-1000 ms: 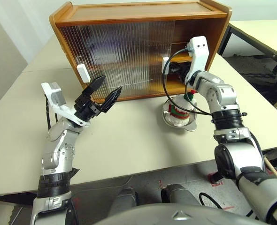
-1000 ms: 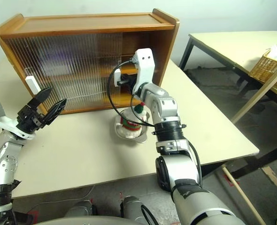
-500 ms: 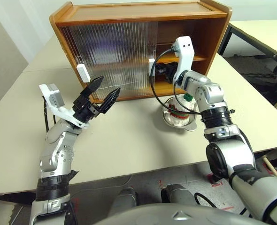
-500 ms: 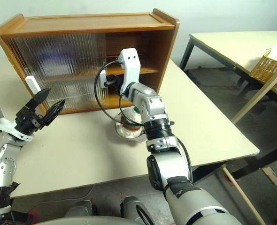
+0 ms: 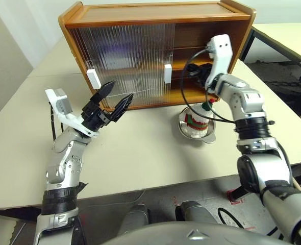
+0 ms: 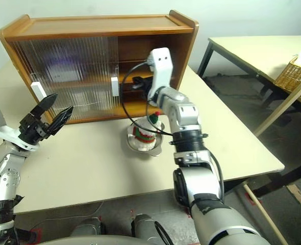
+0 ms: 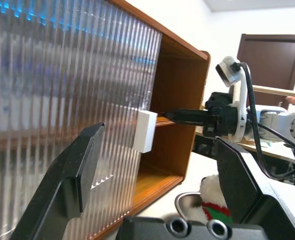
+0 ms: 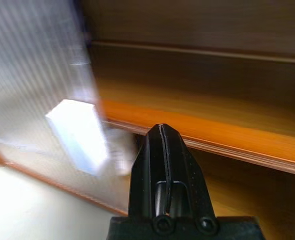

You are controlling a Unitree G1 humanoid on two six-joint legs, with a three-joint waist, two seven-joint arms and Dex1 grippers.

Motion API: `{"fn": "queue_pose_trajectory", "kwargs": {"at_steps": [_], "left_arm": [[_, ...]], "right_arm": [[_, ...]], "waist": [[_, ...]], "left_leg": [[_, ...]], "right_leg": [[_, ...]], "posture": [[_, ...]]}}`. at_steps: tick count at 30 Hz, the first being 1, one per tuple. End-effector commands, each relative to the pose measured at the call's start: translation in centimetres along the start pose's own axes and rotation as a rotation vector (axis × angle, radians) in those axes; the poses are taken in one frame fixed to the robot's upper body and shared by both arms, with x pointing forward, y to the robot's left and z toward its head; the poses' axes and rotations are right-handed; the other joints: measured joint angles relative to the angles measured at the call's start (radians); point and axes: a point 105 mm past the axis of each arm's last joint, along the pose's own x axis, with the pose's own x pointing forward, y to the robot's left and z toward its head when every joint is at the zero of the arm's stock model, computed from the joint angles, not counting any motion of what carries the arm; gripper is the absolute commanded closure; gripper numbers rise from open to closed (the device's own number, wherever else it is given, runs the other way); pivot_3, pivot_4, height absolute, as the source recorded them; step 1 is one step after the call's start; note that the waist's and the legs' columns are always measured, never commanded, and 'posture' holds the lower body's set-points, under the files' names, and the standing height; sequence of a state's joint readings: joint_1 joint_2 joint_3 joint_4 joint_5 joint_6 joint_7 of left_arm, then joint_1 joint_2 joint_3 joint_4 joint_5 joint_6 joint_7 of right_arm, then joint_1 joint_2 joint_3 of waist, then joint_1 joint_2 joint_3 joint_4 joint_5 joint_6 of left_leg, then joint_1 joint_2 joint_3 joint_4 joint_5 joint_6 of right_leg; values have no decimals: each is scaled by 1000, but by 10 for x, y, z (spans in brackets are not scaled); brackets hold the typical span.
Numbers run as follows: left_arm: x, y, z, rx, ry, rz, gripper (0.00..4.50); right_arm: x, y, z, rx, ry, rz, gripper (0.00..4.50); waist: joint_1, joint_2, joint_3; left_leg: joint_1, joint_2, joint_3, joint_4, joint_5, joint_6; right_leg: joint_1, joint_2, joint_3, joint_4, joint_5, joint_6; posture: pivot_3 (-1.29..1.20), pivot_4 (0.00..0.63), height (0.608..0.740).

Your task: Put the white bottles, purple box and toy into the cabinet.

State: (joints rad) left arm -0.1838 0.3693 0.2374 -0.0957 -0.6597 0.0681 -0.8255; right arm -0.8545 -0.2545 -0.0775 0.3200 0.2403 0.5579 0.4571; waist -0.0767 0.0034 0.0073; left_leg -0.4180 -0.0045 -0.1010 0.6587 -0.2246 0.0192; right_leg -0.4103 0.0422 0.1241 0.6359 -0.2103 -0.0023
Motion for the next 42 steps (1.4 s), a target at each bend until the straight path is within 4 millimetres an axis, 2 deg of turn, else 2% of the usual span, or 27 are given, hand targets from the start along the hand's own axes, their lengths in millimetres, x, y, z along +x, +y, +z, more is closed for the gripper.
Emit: {"fn": "queue_pose_trajectory", "kwargs": {"at_steps": [1,2,5,10,15,16,20,26,34,42], "left_arm": [[4,-2,-7,-10,13,-22,0],[5,-3,-7,-11,14,-26,0],[6,-3,-8,-14,14,-32,0],[4,-3,-10,-17,19,-37,0],[2,-3,-11,-24,26,-41,0],[2,-4,-12,-25,26,-42,0],[2,-4,-11,-26,25,-45,0],[1,-2,-10,-22,27,-42,0],[0,-1,-7,-10,27,-29,0],[-3,0,-3,4,28,-16,0]], "right_arm": [[-15,-5,9,-36,-82,28,4479],[-21,-7,9,-49,-100,41,4479],[-39,-11,4,-27,-128,92,3875],[-83,-22,-19,53,-122,137,2057],[-109,-8,-39,127,-62,234,189],[-113,-5,-45,142,-41,250,47],[-124,4,-65,193,34,280,47],[-129,8,-86,231,126,275,47],[-121,12,-115,186,209,276,47],[-102,19,-114,179,174,283,47]], "waist": [[-3,0,0],[-3,0,0],[-5,0,0],[-4,0,0],[-12,-1,0],[-15,-1,0],[-19,-1,1],[-22,-1,1],[-20,-1,1],[-12,-1,1]], "left_leg": [[0,0,0,0,0,0],[0,0,0,0,0,0],[0,1,0,0,0,1],[2,1,1,1,1,1],[5,1,2,2,1,1],[7,1,2,2,0,1],[13,1,1,1,-3,-4],[14,1,0,1,-8,-13],[13,1,0,-1,-8,-13],[10,1,-1,-1,-5,-7]], "right_leg": [[1,0,0,0,0,0],[1,0,0,0,0,1],[1,0,-1,0,0,1],[5,1,-1,0,-2,6],[10,1,0,-2,-6,15],[11,2,0,-2,-7,15],[17,2,1,-2,-7,16],[18,2,1,-2,-7,16],[17,2,1,-3,-11,17],[14,2,1,-3,-13,16]], "posture": [[-129,7,740],[-129,7,740],[-138,7,740],[-144,8,740],[-152,10,740],[-152,10,740],[-148,12,740],[-141,16,740],[-118,18,740],[-100,18,740]]}}
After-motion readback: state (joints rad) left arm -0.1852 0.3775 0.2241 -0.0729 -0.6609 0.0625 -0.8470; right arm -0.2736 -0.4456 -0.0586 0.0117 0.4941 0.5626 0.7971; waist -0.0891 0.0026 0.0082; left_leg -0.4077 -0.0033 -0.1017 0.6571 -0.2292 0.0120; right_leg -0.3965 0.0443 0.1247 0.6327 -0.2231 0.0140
